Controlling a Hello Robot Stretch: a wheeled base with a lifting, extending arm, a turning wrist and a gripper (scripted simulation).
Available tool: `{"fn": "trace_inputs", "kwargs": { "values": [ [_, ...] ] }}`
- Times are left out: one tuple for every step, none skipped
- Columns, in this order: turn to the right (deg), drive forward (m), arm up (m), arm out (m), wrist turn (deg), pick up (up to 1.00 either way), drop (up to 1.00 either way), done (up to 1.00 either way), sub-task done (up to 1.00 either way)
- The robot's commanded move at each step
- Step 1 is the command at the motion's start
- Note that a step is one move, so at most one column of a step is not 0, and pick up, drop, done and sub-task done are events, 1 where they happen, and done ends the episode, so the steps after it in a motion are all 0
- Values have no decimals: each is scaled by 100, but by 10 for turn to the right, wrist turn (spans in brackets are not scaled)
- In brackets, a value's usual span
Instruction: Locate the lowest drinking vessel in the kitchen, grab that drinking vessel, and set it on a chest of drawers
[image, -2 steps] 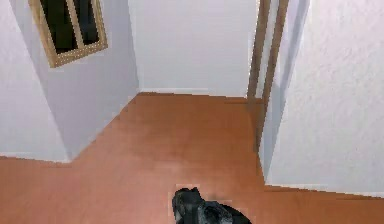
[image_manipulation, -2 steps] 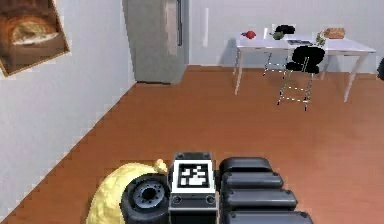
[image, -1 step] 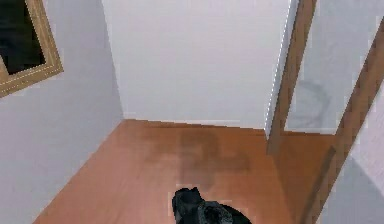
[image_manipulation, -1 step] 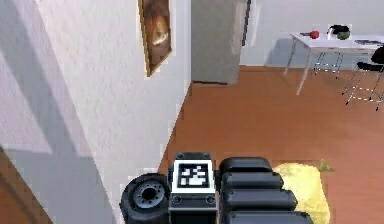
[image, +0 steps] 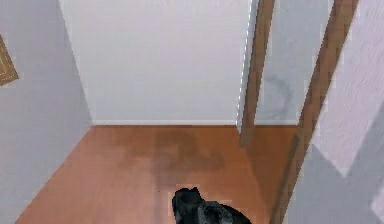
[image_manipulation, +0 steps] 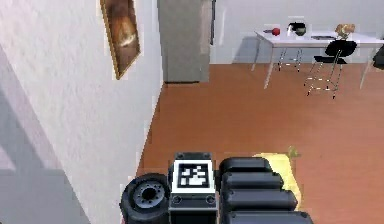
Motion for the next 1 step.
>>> {"fn": "trace_inputs", "kwargs": {
  "values": [
    [0,20,0,0,0,0,0,0,0]
  ]
}}
